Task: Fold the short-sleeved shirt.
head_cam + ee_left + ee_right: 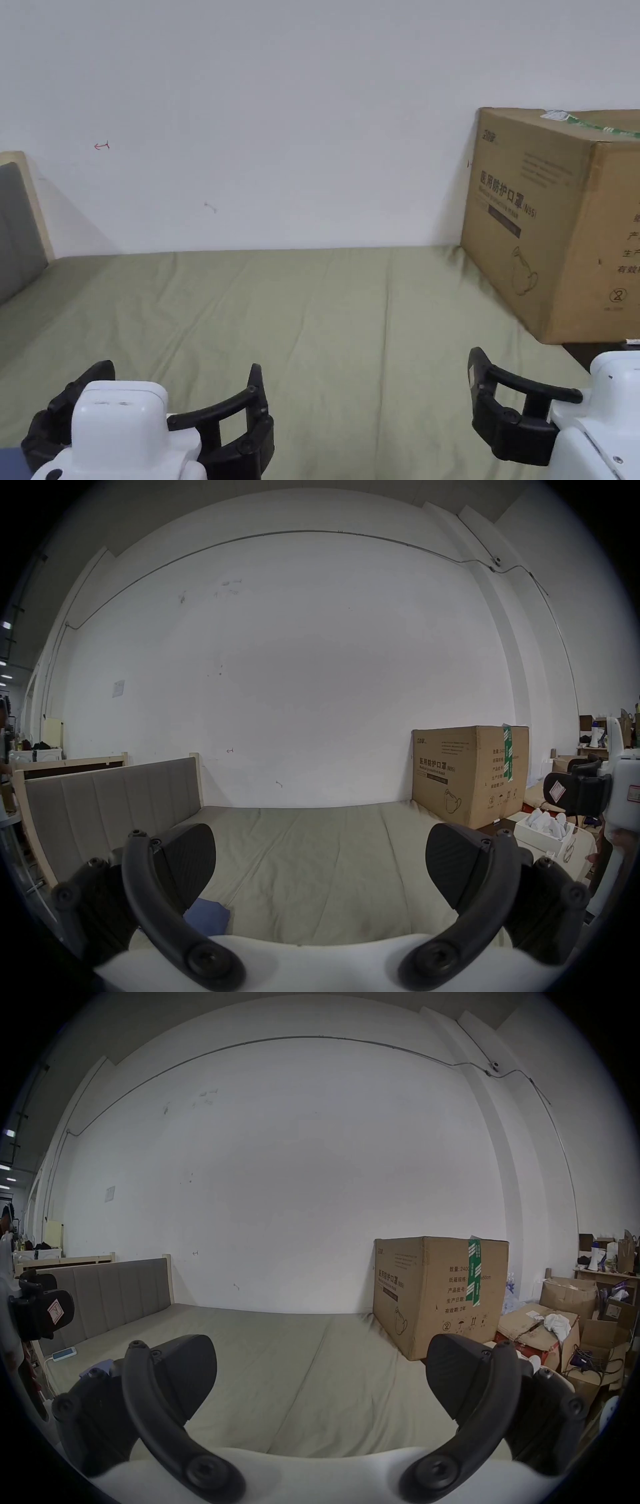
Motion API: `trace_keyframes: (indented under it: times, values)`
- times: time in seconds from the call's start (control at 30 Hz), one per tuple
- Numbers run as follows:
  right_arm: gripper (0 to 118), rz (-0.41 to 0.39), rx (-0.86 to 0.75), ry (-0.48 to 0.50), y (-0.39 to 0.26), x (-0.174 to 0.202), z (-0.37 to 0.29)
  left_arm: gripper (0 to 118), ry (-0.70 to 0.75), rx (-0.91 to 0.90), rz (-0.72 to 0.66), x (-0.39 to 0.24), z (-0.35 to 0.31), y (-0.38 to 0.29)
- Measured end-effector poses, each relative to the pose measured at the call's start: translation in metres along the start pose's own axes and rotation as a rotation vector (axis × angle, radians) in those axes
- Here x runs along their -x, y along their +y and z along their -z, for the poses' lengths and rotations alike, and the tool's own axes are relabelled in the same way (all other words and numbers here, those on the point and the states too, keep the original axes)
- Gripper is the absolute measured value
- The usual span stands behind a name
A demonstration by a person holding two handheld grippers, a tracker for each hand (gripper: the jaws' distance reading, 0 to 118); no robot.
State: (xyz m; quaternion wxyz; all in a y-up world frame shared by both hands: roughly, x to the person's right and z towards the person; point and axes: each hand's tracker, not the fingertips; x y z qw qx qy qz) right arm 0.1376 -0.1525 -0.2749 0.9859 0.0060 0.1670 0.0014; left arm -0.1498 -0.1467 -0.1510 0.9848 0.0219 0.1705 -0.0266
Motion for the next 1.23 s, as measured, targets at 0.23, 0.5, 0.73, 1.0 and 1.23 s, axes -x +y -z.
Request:
trace_keyframes:
  times: [0.23,0.5,0.73,1.0,1.23]
  values:
    - [118,-0.007,0.008,0.034,-0.001,0.004,0.000,118,-0.030,0.040,-0.035,0.000,0.004,0.002]
    - [118,-0.025,0.034,0.053,-0.004,0.009,0.000,118,-0.051,0.081,-0.092,0.006,0.010,-0.004]
    - [118,-0.026,0.048,0.055,-0.006,0.010,0.002,118,-0.017,0.089,-0.105,0.005,0.013,-0.003]
    - [118,-0.029,0.072,0.057,-0.008,0.010,0.005,118,0.088,0.210,-0.104,-0.001,0.022,0.007]
    - [118,-0.025,0.079,0.056,-0.012,0.009,0.006,118,0.137,0.256,-0.132,-0.002,0.030,0.000]
